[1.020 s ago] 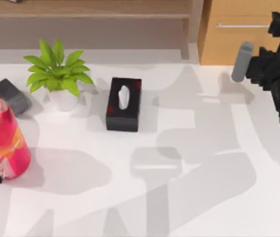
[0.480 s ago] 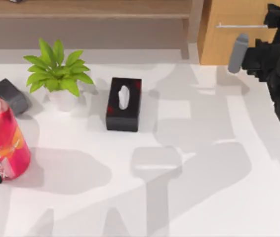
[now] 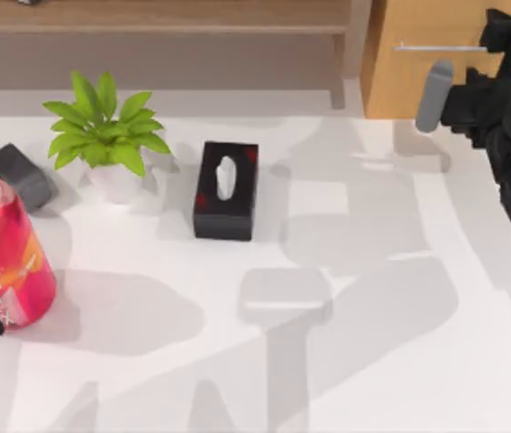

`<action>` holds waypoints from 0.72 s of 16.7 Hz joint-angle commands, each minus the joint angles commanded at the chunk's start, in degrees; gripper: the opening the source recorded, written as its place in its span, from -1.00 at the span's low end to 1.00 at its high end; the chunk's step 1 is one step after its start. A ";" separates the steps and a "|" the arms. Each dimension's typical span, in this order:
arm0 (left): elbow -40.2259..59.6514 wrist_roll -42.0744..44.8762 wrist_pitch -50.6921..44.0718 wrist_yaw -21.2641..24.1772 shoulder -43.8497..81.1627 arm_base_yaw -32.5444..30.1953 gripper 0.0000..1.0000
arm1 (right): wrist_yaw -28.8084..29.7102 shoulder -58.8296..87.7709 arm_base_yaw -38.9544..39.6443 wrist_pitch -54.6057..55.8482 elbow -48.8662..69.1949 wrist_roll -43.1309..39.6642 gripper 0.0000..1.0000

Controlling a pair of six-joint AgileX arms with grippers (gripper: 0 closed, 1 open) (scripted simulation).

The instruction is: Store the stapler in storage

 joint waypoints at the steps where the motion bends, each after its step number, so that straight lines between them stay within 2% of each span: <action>1: 0.00 0.00 0.00 0.00 0.00 0.00 1.00 | 0.00 0.00 0.00 0.00 0.00 0.00 0.40; 10: 0.00 0.00 0.00 0.00 0.00 0.00 1.00 | 0.00 0.00 0.00 0.00 0.00 0.00 -0.96; 12: 0.00 0.00 0.00 0.00 0.00 0.00 1.00 | 0.00 0.00 0.00 0.00 0.00 0.00 -1.00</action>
